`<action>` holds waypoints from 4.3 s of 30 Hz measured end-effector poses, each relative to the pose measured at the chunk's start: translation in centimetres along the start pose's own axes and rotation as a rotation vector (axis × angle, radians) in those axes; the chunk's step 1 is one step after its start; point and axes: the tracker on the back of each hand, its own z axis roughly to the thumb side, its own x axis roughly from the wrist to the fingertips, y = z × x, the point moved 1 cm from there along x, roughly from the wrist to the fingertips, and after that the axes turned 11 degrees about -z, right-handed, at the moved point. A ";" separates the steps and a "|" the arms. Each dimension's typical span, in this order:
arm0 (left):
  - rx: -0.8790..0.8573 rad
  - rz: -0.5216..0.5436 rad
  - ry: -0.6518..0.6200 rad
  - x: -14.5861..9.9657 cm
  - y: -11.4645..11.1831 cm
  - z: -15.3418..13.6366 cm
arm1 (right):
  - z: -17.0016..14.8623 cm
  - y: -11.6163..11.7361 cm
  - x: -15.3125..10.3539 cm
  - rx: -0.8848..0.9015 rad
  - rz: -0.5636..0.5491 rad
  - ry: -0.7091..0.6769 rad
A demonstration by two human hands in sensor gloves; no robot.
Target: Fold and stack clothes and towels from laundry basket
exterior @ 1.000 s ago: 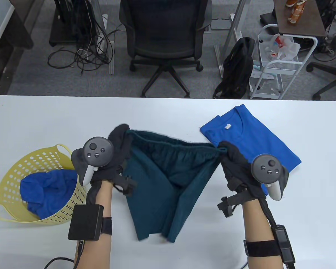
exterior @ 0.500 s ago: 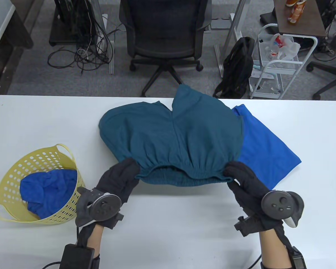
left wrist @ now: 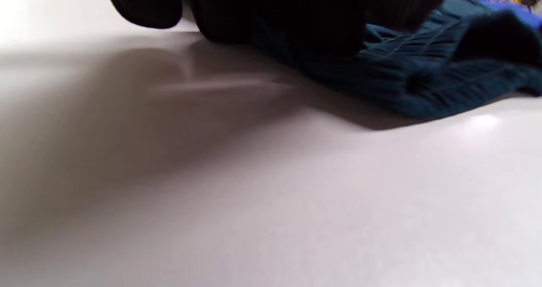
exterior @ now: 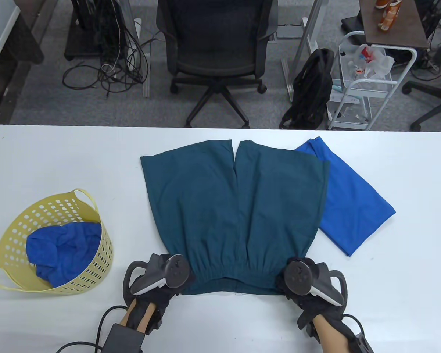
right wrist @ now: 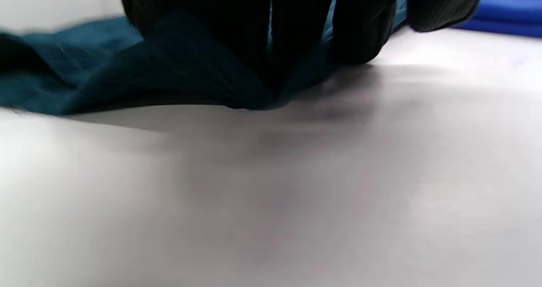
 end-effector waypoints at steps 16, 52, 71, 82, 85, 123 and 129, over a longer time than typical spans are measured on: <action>0.239 -0.082 0.160 15.6 14.1 6.9 | 4.9 -0.4 -0.4 0.207 0.167 -0.332; 0.265 -0.117 0.259 3.7 2.7 -2.2 | -0.6 -0.2 1.1 -0.340 0.040 0.182; 0.122 -0.324 -0.101 -2.9 -2.6 -0.7 | -5.4 -0.7 -0.6 -0.039 0.229 0.062; -0.190 0.004 -0.128 -2.3 -1.8 -4.0 | -5.1 0.3 -0.5 -0.109 0.033 0.037; -0.655 0.087 -0.219 -3.0 -0.9 -5.6 | -6.7 -0.9 -0.7 0.271 -0.039 -0.026; -0.633 0.381 -0.116 -5.6 1.2 -5.1 | -10.4 -2.1 -1.2 0.731 -0.363 0.075; -0.464 0.394 0.082 -8.0 9.1 -2.3 | -12.8 -3.8 -2.4 0.944 -0.053 0.096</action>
